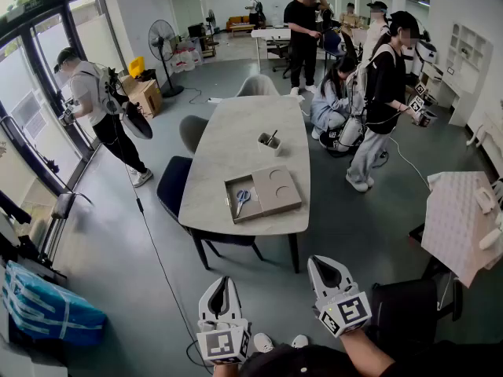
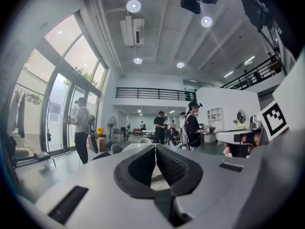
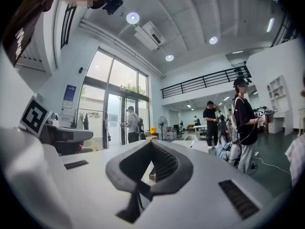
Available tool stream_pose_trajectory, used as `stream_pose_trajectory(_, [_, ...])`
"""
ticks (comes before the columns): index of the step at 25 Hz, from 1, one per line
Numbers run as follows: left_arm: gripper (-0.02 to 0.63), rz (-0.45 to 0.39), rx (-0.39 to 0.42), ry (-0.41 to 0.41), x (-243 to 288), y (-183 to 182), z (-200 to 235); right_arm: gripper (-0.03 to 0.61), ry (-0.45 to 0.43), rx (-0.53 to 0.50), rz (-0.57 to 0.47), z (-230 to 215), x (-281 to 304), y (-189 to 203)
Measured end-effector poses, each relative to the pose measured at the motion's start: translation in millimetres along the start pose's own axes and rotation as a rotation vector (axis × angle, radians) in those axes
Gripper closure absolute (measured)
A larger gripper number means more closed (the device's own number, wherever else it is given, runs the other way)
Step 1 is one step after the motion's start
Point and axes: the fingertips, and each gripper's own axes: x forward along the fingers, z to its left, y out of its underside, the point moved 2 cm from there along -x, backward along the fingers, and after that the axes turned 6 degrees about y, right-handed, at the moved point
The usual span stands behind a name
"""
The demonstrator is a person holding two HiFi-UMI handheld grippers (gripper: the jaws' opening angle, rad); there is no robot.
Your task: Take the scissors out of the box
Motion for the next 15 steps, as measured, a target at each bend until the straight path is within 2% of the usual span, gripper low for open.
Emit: stream_pose_trajectory(15, [0.597,0.002,-0.006,-0.002,2.4,-2.5,8.3,0.583,-0.015,-0.001,-0.014,7.5,5.9,-5.3])
